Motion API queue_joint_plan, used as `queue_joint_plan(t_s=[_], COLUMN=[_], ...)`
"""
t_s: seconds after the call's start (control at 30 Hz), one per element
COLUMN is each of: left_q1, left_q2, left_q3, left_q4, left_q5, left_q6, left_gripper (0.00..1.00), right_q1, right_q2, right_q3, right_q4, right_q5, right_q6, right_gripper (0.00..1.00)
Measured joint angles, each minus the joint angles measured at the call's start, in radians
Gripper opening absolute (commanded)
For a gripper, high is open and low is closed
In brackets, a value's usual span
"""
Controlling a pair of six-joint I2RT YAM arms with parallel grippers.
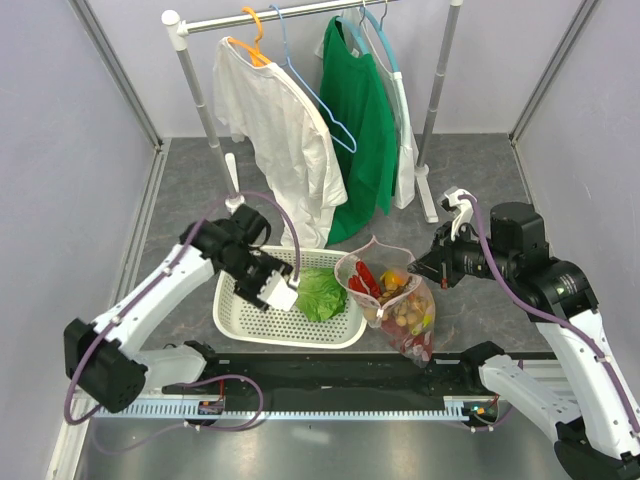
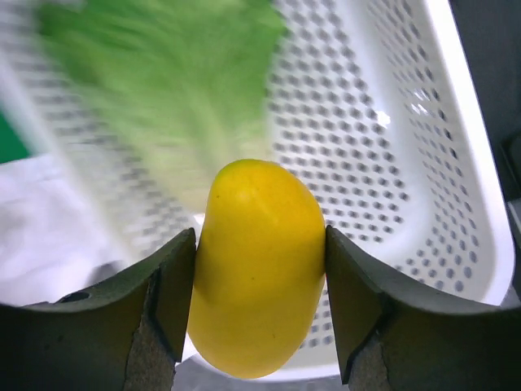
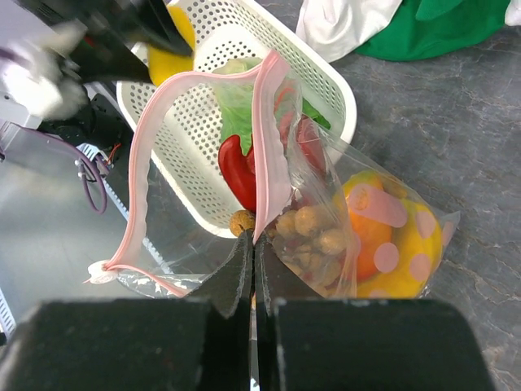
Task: Place the food in the zip-top bag and seal the zipper
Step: Pick up the fake fruit from the bin, then place the fake fruit in the zipper food storage bag.
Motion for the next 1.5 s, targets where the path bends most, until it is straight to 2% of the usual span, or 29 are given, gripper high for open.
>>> queue_joint_plan(t_s=[0.13, 0.3, 0.47, 0.6, 0.77, 0.87, 0.9, 0.97, 1.0, 1.07, 1.27, 1.5], left_q1=[0.000, -0.023, -0.154, -0.317, -0.398, -0.401, -0.401, -0.402, -0.403, -0.404, -0.405, -0.422], left_q2=[-0.034, -0.027, 0.011, 0.061, 0.131, 0.172, 0.183, 0.204, 0.210, 0.214, 0.119, 0.017], left_q3=[0.264, 0.489, 0.539, 0.539, 0.517, 0.486, 0.480, 0.462, 0.454, 0.443, 0.403, 0.406], left_q4=[-0.031, 0.095, 0.389, 0.552, 0.683, 0.743, 0.752, 0.767, 0.767, 0.751, 0.658, 0.476], left_q5=[0.168, 0.401, 0.490, 0.483, 0.478, 0.460, 0.455, 0.437, 0.427, 0.404, 0.378, 0.380], left_q6=[-0.164, -0.519, -0.912, -1.056, -1.126, -1.143, -1.143, -1.142, -1.140, -1.128, -1.049, -0.878], left_gripper=[0.29, 0.25, 0.25, 0.25, 0.26, 0.49, 0.65, 0.77, 0.88, 0.98, 0.99, 0.84], right_q1=[0.000, 0.000, 0.000, 0.000, 0.000, 0.000, 0.000, 0.000, 0.000, 0.000, 0.000, 0.000], right_q2=[-0.005, -0.005, -0.005, -0.005, -0.010, -0.019, -0.023, -0.032, -0.038, -0.049, -0.073, -0.068], right_q3=[-0.001, -0.003, -0.003, -0.003, -0.002, -0.002, -0.002, -0.001, -0.001, 0.001, 0.002, 0.002], right_q4=[0.000, 0.000, 0.000, 0.000, 0.000, -0.002, -0.004, -0.006, -0.007, -0.010, -0.032, -0.037], right_q5=[0.003, -0.002, -0.005, -0.013, -0.017, -0.018, -0.019, -0.021, -0.021, -0.021, -0.020, -0.021], right_q6=[-0.004, -0.013, -0.019, -0.019, -0.024, -0.023, -0.023, -0.023, -0.023, -0.023, -0.023, -0.027], right_gripper=[0.00, 0.00, 0.00, 0.00, 0.00, 0.00, 0.00, 0.00, 0.00, 0.00, 0.00, 0.00])
